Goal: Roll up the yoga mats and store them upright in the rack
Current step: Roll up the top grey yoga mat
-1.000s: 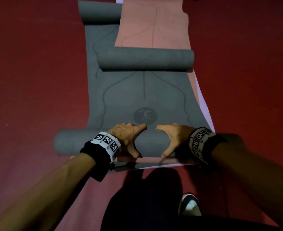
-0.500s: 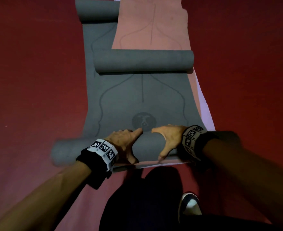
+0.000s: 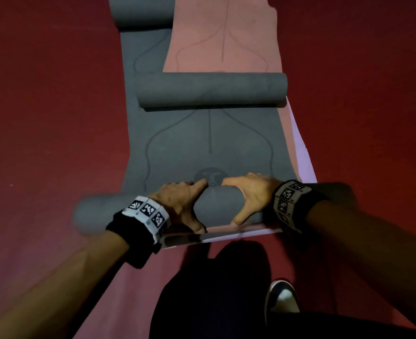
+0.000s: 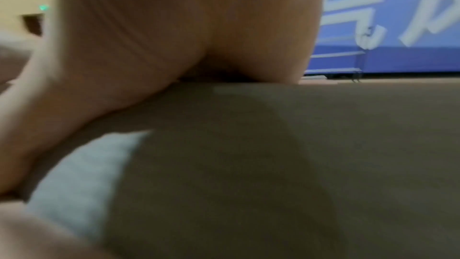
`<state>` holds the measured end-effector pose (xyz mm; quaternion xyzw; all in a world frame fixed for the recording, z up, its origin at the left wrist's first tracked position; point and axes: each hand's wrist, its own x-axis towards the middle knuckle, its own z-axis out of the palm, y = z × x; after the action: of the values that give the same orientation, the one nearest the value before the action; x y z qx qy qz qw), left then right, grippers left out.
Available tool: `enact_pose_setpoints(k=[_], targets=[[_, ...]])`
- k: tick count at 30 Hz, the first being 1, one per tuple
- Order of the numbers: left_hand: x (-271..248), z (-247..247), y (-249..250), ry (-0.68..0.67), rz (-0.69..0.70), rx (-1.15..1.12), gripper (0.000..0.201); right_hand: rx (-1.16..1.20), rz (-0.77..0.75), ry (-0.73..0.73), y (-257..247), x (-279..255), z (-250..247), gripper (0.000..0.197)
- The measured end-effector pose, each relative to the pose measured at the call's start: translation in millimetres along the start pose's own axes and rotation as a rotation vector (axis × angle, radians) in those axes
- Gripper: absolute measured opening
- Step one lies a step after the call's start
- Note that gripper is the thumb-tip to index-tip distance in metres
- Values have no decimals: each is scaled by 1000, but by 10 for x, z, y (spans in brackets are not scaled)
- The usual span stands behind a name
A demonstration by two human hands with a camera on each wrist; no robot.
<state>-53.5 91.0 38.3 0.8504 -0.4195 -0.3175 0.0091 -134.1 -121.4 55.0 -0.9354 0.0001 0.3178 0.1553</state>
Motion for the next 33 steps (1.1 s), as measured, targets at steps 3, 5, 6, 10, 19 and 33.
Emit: enact_pose_setpoints(k=[3,5,6,10,19,33], targets=[[-59,31,30,100,18,103,103,40,3,-1,14,33,22,75],[-79,50,33,112,19,109,104,14,-11,11,-8,44,33,80],[-81,56,25,117,19,93,102,-6,-17,24,-16,44,38,83],[-112,7,-38,189,23,-5,89,-96,-17,54,-50,49,28,94],[-79,-244,-66,230,-12,-84,78,-403,9,294,-46,-18,56,123],[-316,-402,68,270,96,150,110,50,-7,74,-103,-252,-558,72]])
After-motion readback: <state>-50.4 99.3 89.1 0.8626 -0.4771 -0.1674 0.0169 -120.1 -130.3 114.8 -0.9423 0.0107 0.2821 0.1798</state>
